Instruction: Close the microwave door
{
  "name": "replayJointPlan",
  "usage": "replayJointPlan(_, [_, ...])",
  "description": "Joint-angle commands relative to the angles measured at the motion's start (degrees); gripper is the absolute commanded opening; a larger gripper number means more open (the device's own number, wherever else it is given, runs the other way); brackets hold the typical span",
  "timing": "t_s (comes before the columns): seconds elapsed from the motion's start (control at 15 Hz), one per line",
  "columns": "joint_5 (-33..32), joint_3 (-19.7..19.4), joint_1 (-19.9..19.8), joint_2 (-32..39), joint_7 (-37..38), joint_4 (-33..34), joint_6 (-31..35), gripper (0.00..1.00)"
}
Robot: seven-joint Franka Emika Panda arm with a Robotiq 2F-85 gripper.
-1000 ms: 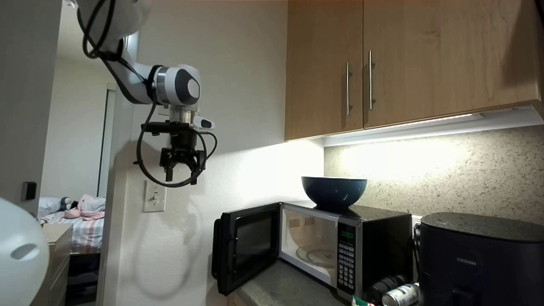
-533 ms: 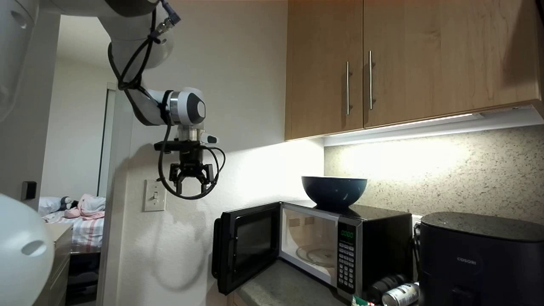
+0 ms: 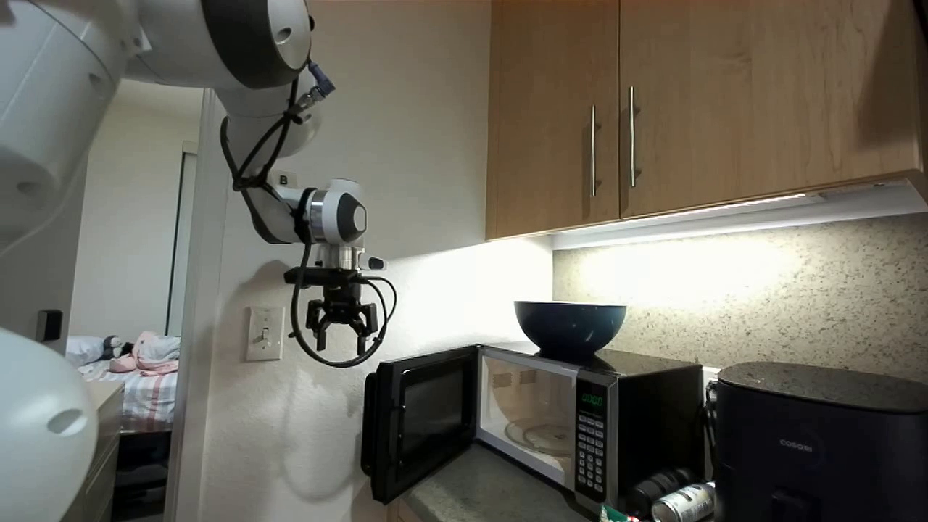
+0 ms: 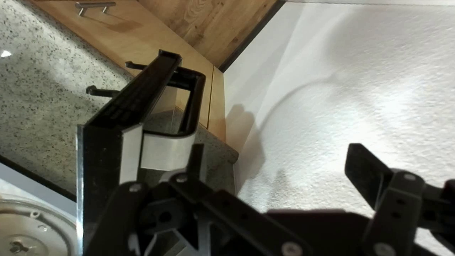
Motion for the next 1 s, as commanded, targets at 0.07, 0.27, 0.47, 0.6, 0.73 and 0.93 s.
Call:
replayJointPlan(0.07, [-1.96,-2.64,0.95,1.41,0.48,0.81,0.83,1.00])
replayJointPlan(0.27, [-2.07,-4.34,0.43,1.12,1.66,-0.06,1.09,1.00])
replayJointPlan(0.47, [-2.31,-6.40,-0.07,0.17,3.60,-1.42,1.48,1.00])
replayJointPlan(0.6, [-2.96,-7.74,-0.13,-0.24,5.60,-2.00,1.65,1.00])
replayJointPlan(0.73, [-7.40,-9.81,0.77,-0.32,11.08,-2.08,2.33,1.00])
replayJointPlan(0.93, [-15.34,-11.99,1.47,-0.68,19.80,-1.85,2.65,1.00])
